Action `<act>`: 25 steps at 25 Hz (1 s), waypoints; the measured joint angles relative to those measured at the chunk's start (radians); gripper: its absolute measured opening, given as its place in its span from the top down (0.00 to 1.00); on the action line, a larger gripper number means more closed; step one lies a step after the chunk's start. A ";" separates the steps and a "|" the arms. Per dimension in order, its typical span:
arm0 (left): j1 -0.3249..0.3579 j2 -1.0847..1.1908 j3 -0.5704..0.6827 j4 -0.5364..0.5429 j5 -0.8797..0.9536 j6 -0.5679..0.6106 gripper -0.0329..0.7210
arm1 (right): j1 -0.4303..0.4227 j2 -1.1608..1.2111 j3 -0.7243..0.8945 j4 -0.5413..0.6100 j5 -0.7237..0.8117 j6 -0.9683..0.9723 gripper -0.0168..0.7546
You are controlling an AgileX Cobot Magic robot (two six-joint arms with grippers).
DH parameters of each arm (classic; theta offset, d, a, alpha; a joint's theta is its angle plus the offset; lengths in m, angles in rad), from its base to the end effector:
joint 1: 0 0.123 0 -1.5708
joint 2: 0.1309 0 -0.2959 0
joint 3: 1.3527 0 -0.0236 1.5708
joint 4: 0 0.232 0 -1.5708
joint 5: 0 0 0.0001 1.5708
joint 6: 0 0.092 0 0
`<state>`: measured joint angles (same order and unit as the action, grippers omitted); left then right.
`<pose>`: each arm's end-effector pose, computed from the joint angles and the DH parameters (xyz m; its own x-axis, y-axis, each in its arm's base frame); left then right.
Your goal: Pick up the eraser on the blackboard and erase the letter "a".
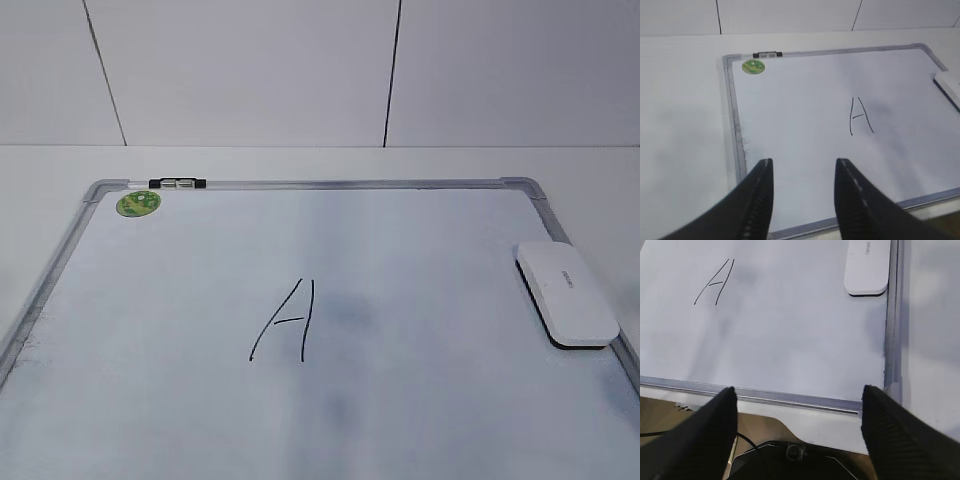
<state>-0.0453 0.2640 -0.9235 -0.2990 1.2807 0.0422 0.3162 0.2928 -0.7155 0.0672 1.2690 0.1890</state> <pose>-0.0435 -0.0240 0.3677 -0.5102 -0.0208 -0.8598 0.2649 0.9473 -0.1801 -0.0134 0.0018 0.3153 -0.7130 -0.0154 -0.7010 -0.2112 0.9580 0.1937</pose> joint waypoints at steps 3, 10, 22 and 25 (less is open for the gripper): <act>0.000 -0.050 0.088 0.000 0.000 0.000 0.55 | 0.000 -0.049 0.037 -0.002 0.000 0.000 0.21; 0.000 -0.110 0.276 0.023 0.000 0.000 0.55 | 0.000 -0.112 0.090 -0.096 0.002 0.000 0.30; -0.037 -0.111 0.344 0.214 -0.031 0.000 0.55 | 0.000 -0.114 0.090 -0.168 0.003 -0.020 0.41; -0.050 -0.111 0.344 0.235 -0.031 0.000 0.55 | 0.000 -0.114 0.093 -0.174 0.003 -0.056 0.25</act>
<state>-0.0955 0.1527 -0.5799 -0.0636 1.2495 0.0422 0.3162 0.1783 -0.6226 -0.1070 1.2719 0.1333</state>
